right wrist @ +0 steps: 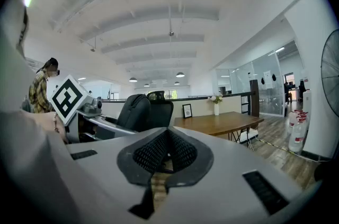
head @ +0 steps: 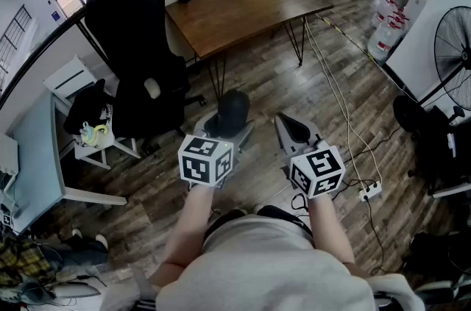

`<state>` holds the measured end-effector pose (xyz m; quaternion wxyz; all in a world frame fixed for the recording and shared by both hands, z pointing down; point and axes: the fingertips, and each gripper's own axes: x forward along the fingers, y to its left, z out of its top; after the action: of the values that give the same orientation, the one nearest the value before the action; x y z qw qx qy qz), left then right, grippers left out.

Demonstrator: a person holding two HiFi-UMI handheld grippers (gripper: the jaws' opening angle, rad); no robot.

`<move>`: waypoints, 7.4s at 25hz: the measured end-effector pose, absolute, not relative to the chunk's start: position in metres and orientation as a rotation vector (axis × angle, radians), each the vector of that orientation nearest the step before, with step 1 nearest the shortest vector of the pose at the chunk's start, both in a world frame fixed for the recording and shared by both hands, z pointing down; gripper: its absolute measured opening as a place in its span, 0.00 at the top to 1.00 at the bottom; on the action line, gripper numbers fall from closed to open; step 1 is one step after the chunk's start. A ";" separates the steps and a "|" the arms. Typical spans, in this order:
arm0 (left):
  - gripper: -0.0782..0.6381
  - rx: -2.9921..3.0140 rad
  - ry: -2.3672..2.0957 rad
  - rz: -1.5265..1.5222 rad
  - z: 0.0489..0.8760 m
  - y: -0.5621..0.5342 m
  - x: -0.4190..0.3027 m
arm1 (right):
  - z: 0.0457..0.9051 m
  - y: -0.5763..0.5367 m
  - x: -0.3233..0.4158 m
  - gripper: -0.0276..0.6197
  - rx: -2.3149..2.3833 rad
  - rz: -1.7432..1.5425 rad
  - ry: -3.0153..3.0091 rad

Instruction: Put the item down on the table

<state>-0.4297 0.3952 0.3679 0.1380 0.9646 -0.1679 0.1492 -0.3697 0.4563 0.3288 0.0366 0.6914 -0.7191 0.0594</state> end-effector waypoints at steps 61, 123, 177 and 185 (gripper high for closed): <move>0.40 2.773 -0.234 0.415 0.385 0.146 -0.154 | 0.375 0.198 -0.108 0.94 2.184 0.535 -2.113; 0.40 2.595 -0.646 0.421 0.419 -0.124 0.121 | 0.390 -0.081 0.197 0.94 1.834 0.570 -2.395; 0.40 2.410 -0.913 0.444 0.448 -0.307 0.096 | 0.418 -0.292 0.165 0.94 1.266 0.598 -2.579; 0.40 2.366 -0.873 0.530 0.478 -0.312 0.104 | 0.451 -0.293 0.172 0.94 1.235 0.694 -2.537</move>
<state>0.1035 -0.3116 0.4781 0.2787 0.8817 -0.3255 0.1975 0.1717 -0.2925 0.4506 0.1175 0.4221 -0.8670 0.2371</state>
